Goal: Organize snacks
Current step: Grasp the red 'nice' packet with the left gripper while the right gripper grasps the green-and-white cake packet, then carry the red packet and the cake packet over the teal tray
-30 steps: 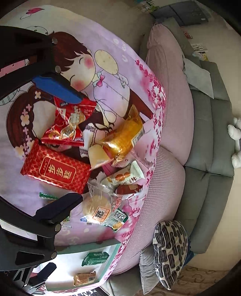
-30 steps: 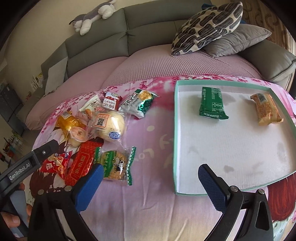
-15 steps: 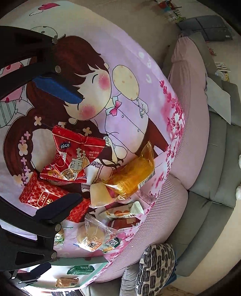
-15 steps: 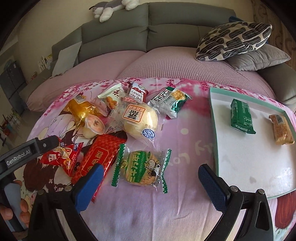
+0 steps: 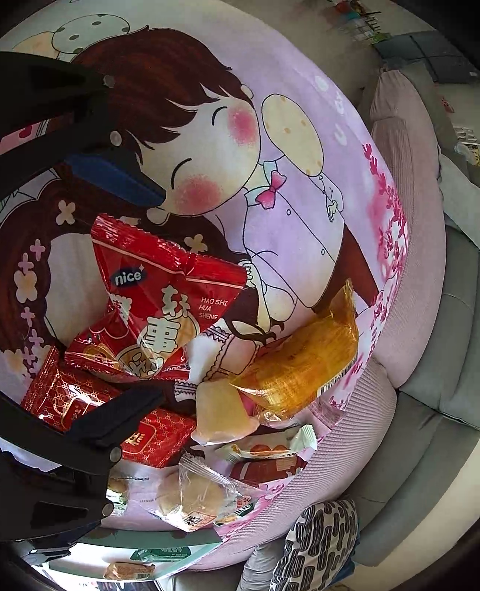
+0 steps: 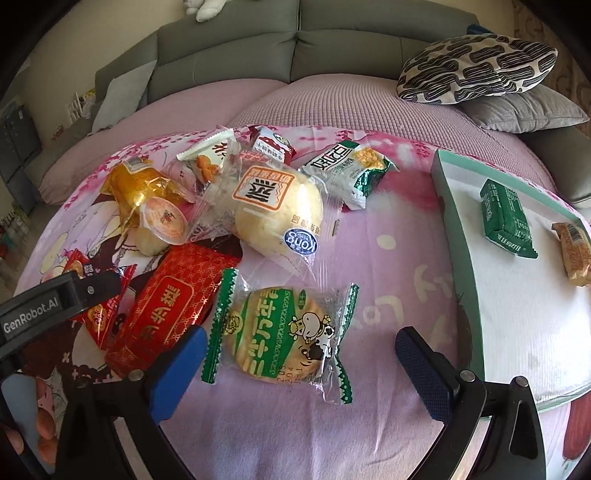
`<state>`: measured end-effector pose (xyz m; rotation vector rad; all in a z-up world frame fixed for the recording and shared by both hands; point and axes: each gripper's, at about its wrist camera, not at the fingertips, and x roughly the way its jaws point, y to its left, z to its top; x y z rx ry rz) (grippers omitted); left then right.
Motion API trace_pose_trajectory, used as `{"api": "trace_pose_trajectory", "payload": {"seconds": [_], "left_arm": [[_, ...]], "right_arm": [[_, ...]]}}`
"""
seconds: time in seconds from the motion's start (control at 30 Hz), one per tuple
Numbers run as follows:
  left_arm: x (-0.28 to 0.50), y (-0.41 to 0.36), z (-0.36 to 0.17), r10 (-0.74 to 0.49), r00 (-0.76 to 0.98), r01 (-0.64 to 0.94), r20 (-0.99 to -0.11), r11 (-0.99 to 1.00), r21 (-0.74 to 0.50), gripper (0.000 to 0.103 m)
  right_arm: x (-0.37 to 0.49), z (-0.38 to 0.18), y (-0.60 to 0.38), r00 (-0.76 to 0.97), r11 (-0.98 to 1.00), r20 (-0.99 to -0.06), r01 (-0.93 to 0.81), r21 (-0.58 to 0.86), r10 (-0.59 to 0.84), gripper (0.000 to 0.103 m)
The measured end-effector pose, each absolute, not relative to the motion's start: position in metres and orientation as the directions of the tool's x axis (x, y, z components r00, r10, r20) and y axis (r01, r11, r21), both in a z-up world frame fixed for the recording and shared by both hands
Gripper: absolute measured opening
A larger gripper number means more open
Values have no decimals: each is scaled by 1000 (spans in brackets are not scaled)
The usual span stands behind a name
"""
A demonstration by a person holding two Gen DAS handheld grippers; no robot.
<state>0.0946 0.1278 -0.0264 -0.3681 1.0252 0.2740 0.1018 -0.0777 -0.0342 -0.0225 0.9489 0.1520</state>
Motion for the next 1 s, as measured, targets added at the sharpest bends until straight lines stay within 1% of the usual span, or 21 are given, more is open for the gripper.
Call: {"api": "trace_pose_trajectory", "payload": {"seconds": [0.17,0.2,0.23,0.3,0.33,0.4,0.43,0.47,0.63,0.83,1.0], "left_arm": [[96,126,-26,58,505,-387,-861,907,-166,96],[95,126,-25,52,510,-384,-859,907,-173,91],[95,126,-24,48,514,-382,-856,907,-179,88],[95,126,-23,39,522,-378,-852,906,-190,74],[94,125,-22,34,525,-375,-850,906,-195,71],[94,124,-21,26,529,-370,-849,907,-202,62],[94,123,-20,24,530,-367,-847,908,-204,60],[94,122,-20,23,533,-364,-846,909,-204,59],[92,120,-14,19,550,-351,-835,912,-211,58],[88,119,0,24,583,-341,-812,914,-218,58],[82,116,17,27,618,-329,-786,916,-228,58]], "right_arm": [[101,-37,-75,580,990,-809,-138,21,98,102],[100,-36,-75,582,990,-807,-137,24,100,101],[100,-35,-75,586,991,-804,-134,26,101,98],[98,-32,-76,598,992,-796,-125,23,94,87],[97,-31,-77,600,992,-794,-124,28,97,77],[98,-30,-79,593,992,-799,-117,38,100,75],[98,-30,-79,591,993,-801,-115,36,97,71],[98,-30,-80,590,993,-802,-114,35,96,68],[98,-27,-86,588,993,-801,-102,66,113,61],[94,-19,-88,595,991,-794,-103,84,129,59],[86,-3,-91,625,991,-769,-109,82,132,59]]}}
